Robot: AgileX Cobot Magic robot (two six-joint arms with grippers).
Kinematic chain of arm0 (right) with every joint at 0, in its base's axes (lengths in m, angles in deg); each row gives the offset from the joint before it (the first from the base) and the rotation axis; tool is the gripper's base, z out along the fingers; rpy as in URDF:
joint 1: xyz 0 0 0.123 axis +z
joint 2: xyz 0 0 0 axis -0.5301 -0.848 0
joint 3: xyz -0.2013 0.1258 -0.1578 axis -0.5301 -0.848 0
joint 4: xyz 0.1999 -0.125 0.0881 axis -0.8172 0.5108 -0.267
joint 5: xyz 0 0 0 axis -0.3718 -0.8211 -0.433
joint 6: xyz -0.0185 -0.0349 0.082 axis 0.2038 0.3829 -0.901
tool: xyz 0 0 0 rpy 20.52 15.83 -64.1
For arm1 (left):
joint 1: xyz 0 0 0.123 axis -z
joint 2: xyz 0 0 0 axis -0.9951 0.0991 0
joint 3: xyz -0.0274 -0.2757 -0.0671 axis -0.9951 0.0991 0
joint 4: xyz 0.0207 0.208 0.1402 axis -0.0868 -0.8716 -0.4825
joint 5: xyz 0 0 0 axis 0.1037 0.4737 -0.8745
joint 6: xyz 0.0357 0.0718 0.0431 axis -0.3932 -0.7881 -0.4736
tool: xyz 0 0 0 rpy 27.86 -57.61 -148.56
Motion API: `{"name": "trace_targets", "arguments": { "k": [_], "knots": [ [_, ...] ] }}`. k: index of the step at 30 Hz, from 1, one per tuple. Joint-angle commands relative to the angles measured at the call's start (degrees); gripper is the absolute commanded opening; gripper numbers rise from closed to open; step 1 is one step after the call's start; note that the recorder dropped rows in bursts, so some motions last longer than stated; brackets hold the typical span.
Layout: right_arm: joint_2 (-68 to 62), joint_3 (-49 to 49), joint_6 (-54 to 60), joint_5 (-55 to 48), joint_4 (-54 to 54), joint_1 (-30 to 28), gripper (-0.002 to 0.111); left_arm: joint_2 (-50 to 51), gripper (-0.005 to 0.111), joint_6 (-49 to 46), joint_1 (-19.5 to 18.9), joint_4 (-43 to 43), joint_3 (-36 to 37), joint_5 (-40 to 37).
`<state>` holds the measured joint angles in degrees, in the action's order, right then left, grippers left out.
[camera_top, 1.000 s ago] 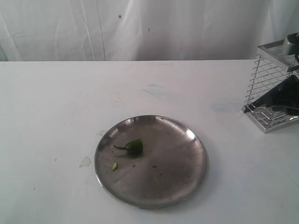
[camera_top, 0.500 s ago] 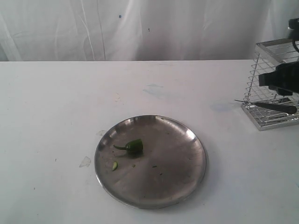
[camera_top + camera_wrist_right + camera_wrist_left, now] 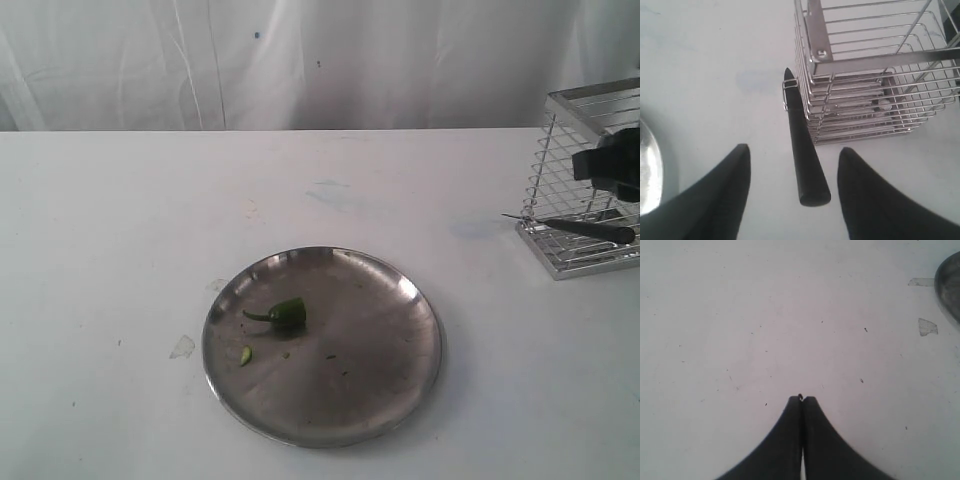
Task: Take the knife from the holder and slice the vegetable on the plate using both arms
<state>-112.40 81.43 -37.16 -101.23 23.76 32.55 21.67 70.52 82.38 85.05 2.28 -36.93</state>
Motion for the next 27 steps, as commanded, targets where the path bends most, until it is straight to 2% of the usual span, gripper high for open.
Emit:
{"name": "trace_targets", "arguments": {
  "k": [1,4,8,11,14,20,24,27],
  "knots": [
    [4.56,2.52,-1.88,-7.24,-0.32,-0.03,0.050,-0.27,0.000,0.13,0.34,0.39,0.17,-1.14],
    [2.79,5.44,-5.80,-8.52,1.47,-1.22,0.046,-0.27,0.000,0.13,0.34,0.39,0.17,-1.14],
    [-8.64,10.64,-8.02,-22.12,1.21,-3.16,0.045,-0.27,0.000,0.13,0.34,0.39,0.17,-1.14],
    [-13.42,12.86,-9.03,-24.88,1.21,-3.75,0.045,-0.27,0.000,0.13,0.34,0.39,0.17,-1.14],
    [-13.71,14.32,-10.11,-25.89,0.59,-6.74,0.045,-0.27,0.000,0.13,0.34,0.39,0.17,-1.14],
    [-14.13,16.38,-7.98,-27.35,-16.10,-15.88,0.041,-0.27,0.000,0.13,0.34,0.39,0.17,-1.14],
    [-16.08,16.62,0.28,-32.48,-30.75,-22.82,0.038,-0.27,0.000,0.13,0.34,0.39,0.17,-1.14],
    [-18.44,15.59,9.34,-36.66,-40.00,-24.67,0.038,-0.27,0.000,0.13,0.34,0.39,0.17,-1.14]
  ]
}}
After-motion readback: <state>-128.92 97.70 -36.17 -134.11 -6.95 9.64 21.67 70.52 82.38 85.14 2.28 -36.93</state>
